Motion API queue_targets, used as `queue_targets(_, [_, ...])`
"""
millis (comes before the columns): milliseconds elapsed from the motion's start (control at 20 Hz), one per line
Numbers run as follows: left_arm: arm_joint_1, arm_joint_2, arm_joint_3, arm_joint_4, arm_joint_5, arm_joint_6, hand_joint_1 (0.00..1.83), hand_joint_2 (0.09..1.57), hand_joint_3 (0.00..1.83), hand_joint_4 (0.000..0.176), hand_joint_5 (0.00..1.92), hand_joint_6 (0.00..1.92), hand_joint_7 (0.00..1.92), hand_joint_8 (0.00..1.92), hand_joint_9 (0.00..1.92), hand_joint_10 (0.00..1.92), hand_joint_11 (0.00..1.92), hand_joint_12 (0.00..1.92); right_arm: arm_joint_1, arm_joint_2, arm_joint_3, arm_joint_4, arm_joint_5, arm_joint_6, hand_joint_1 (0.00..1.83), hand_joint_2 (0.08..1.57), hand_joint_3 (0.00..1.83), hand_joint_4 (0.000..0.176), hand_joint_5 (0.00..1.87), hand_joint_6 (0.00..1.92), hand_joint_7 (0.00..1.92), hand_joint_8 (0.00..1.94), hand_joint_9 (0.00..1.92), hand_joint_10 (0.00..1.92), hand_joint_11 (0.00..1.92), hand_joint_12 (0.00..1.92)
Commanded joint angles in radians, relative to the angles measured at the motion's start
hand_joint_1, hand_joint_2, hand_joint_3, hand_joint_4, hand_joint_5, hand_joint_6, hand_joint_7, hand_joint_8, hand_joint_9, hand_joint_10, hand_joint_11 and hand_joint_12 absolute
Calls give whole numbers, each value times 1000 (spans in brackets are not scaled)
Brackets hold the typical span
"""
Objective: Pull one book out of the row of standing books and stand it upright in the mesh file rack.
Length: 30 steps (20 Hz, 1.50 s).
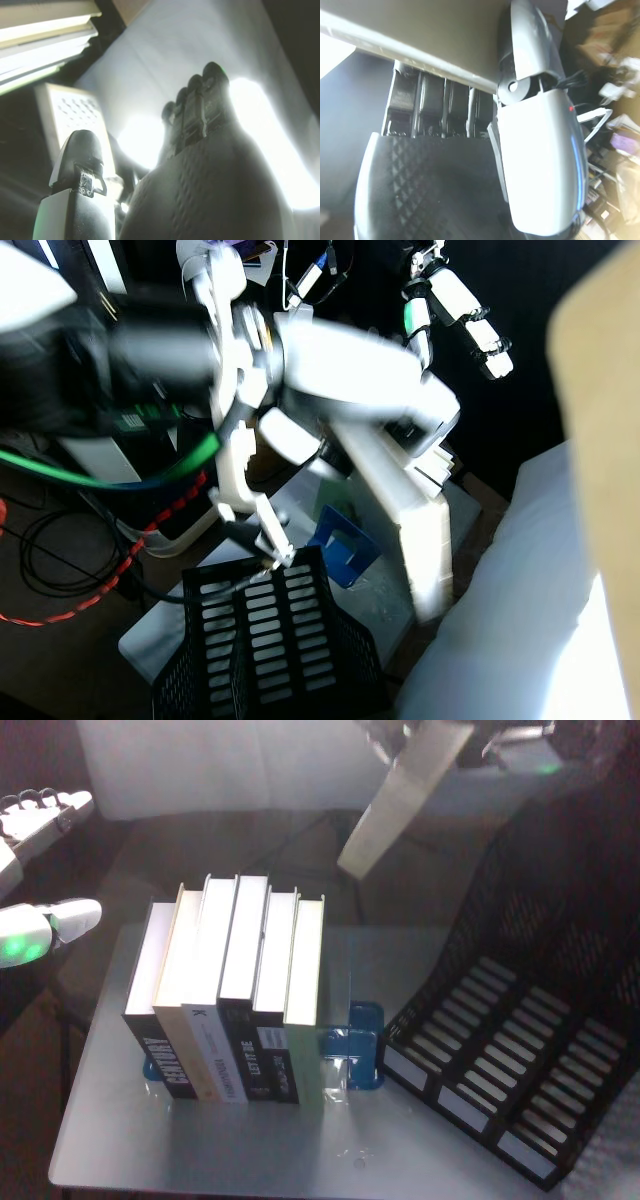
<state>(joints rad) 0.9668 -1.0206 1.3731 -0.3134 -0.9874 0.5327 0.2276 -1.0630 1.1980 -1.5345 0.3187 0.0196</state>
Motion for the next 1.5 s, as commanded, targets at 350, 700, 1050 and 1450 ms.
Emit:
queue_targets(350, [-7, 4, -9, -21, -128, -7, 522, 1340, 0, 19, 42, 10, 0, 0, 0, 0, 0, 0, 126, 75, -23, -35, -51, -11, 1328, 1242, 0, 0, 781, 1327, 771, 1334, 563, 1615, 11, 1921])
queue_targets(700, [-9, 1, -12, -18, -120, -11, 575, 1327, 0, 0, 67, 11, 0, 0, 0, 0, 0, 0, 182, 157, -75, -144, -99, 20, 1326, 1246, 2, 0, 783, 1288, 729, 1386, 579, 1661, 107, 1921])
queue_targets(1050, [-8, 0, -20, -16, -117, -16, 572, 1319, 0, 0, 76, 4, 0, 0, 0, 0, 0, 0, 265, 242, -118, -764, -95, 571, 1312, 1249, 2, 0, 806, 1304, 750, 1385, 538, 1647, 55, 1921])
queue_targets(1450, [2, 1, -30, -20, -118, -19, 476, 1333, 4, 23, 36, 0, 0, 0, 0, 0, 0, 0, 278, 263, -126, -1040, -60, 803, 1353, 1194, 0, 0, 798, 1264, 855, 1240, 717, 1461, 392, 1821])
